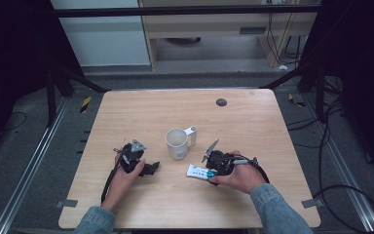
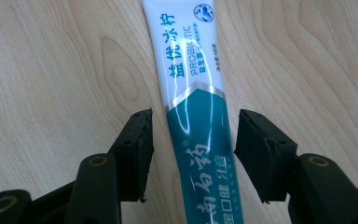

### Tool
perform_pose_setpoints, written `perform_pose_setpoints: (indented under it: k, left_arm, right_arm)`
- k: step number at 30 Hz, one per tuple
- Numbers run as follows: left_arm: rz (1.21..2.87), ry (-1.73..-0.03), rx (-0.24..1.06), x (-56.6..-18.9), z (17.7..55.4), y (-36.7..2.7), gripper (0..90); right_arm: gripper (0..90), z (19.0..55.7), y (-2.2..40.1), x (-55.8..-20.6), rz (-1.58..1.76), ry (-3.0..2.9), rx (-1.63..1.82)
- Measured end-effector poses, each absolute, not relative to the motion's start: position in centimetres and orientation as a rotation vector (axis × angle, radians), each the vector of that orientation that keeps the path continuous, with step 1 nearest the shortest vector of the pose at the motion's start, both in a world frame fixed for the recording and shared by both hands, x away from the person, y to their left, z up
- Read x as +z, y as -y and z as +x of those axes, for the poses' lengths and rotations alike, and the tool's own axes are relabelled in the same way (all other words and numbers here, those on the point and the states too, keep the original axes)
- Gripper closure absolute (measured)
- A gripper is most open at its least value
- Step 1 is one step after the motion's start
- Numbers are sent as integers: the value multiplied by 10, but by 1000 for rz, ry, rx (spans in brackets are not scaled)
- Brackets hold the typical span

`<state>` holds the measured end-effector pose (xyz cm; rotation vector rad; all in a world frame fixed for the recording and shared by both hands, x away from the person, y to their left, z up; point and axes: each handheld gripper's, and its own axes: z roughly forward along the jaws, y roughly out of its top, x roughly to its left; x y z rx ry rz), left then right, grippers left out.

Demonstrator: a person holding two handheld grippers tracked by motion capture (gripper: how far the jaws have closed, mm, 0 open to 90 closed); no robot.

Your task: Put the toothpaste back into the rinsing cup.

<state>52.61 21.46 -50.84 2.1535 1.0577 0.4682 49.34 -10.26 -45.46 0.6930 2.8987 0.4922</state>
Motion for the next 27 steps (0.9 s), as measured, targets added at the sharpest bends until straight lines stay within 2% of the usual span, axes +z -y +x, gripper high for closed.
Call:
perform_pose_setpoints:
  k: [27]
  left_arm:
    - [2155, -1052, 467, -508, 527, -215, 0]
  right_arm:
    - [500, 501, 97, -465, 661, -2937, 440]
